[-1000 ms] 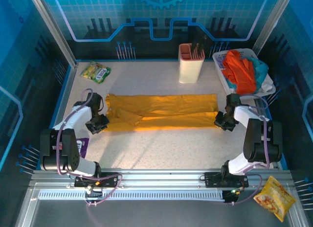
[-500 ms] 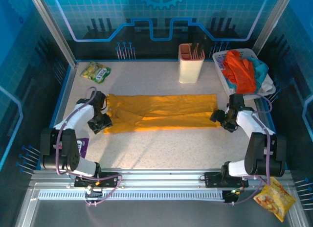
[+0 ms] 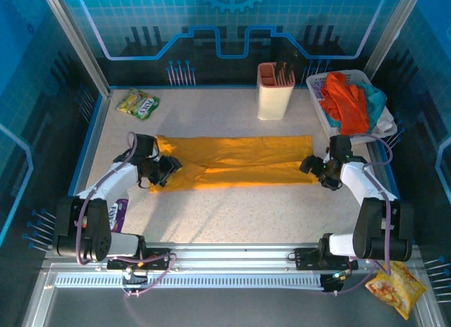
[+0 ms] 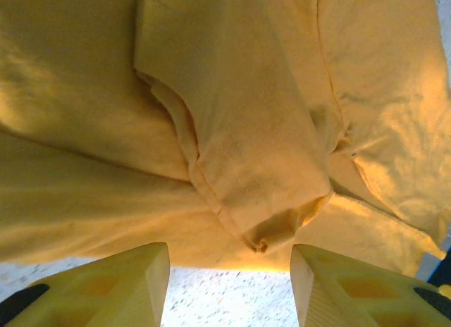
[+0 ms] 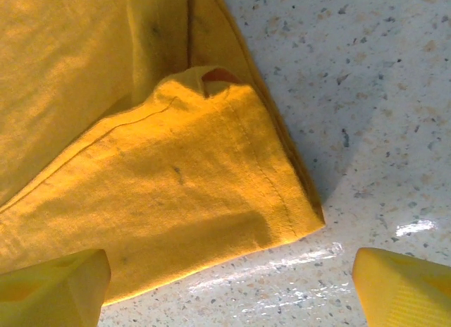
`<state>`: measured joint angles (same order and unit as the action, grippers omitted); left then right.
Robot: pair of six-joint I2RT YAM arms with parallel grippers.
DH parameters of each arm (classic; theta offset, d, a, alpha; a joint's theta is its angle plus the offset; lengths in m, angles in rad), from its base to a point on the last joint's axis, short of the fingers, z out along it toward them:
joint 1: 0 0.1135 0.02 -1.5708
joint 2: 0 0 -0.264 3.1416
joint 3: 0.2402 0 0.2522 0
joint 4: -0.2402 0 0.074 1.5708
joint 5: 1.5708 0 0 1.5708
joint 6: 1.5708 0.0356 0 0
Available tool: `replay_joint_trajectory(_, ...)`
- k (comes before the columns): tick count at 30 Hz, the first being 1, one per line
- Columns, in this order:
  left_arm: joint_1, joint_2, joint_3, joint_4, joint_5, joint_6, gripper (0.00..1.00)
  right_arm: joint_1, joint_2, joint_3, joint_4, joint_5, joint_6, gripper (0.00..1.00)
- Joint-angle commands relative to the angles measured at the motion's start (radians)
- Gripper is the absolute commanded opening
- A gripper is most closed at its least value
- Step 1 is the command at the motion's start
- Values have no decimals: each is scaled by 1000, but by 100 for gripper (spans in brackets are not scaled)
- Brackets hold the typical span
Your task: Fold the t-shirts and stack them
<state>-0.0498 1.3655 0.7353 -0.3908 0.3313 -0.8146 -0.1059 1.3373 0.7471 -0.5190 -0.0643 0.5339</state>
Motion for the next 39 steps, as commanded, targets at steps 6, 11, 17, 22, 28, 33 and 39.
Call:
replay_joint_trajectory(6, -13, 103, -19, 167, 4, -73, 48, 18, 16, 8, 14, -22, 23, 89)
replay_joint_trajectory(11, -15, 119, -25, 172, -34, -64, 47, 18, 24, -3, 22, -22, 26, 89)
replay_joint_trajectory(17, -22, 145, -28, 201, -44, -70, 45, 20, 31, 0, 24, -29, 30, 88)
replay_joint_trajectory(22, -31, 171, -13, 202, -50, -64, 43, 20, 25, 2, 20, -29, 29, 88)
replay_joint_trajectory(28, -36, 185, -5, 213, -53, -65, 38, 20, 20, -3, 16, -25, 26, 87)
replay_joint_trajectory(33, -37, 189, 25, 185, -47, -59, 29, 20, 19, -4, 16, -26, 25, 87)
replay_joint_trajectory(39, -42, 182, 55, 158, -60, -55, 11, 20, 22, -2, 15, -29, 26, 86)
